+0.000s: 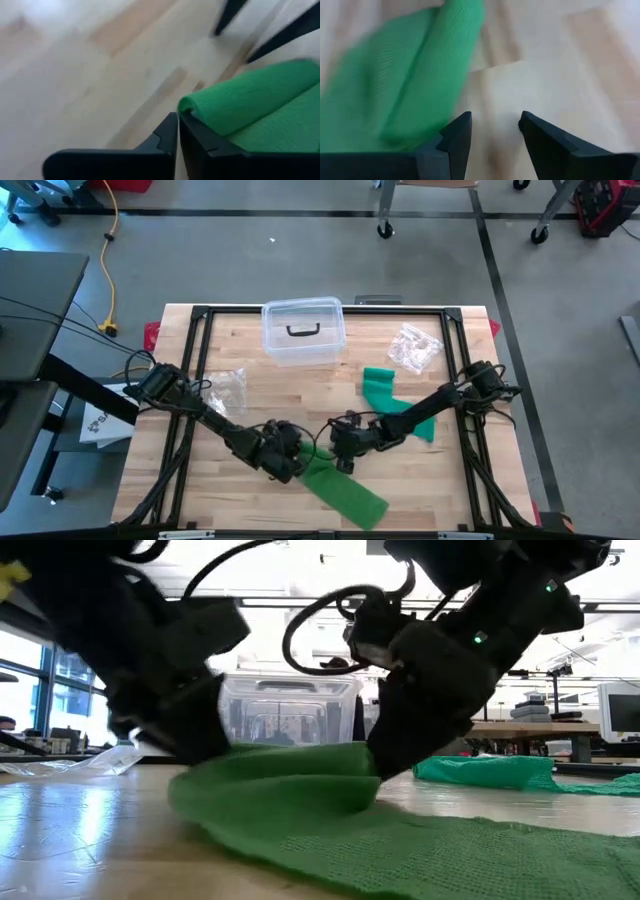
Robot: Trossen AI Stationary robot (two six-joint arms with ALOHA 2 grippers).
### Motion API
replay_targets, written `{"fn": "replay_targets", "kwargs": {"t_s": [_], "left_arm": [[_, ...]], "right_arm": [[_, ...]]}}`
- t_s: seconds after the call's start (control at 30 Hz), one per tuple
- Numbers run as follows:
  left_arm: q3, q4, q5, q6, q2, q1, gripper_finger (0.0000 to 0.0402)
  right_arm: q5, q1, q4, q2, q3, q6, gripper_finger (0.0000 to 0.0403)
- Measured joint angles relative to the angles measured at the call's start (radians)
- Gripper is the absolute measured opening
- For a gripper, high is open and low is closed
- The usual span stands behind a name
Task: Roll bandage
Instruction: Roll the green bandage
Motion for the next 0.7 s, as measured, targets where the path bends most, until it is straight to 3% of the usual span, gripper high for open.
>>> {"fn": "replay_targets", "kwargs": {"t_s": [0.2, 0.4, 0.47, 0.63, 0.7], "left_arm": [[0.005, 0.056, -0.056, 0.132, -0.008, 0.004, 0.0003], [0.015, -0.046, -0.060, 0.094, -0.008, 0.000, 0.0001], [0.015, -0.070, -0.063, 0.071, -0.008, -0.004, 0.0001], [0.015, -0.045, -0.062, 0.077, -0.008, -0.005, 0.0001], [0.015, -0.023, -0.061, 0.107, -0.008, -0.001, 0.0001]], "right_arm": [[0.165, 0.021, -0.001, 0.000, 0.000, -0.083, 0.0169], [0.348, 0.038, -0.181, -0.066, 0.000, -0.058, 0.0169], [0.293, 0.042, -0.259, -0.111, 0.001, -0.036, 0.0169], [-0.149, 0.069, -0.281, -0.153, -0.001, -0.053, 0.0169], [-0.220, 0.088, -0.250, -0.130, -0.002, -0.022, 0.0160]]}}
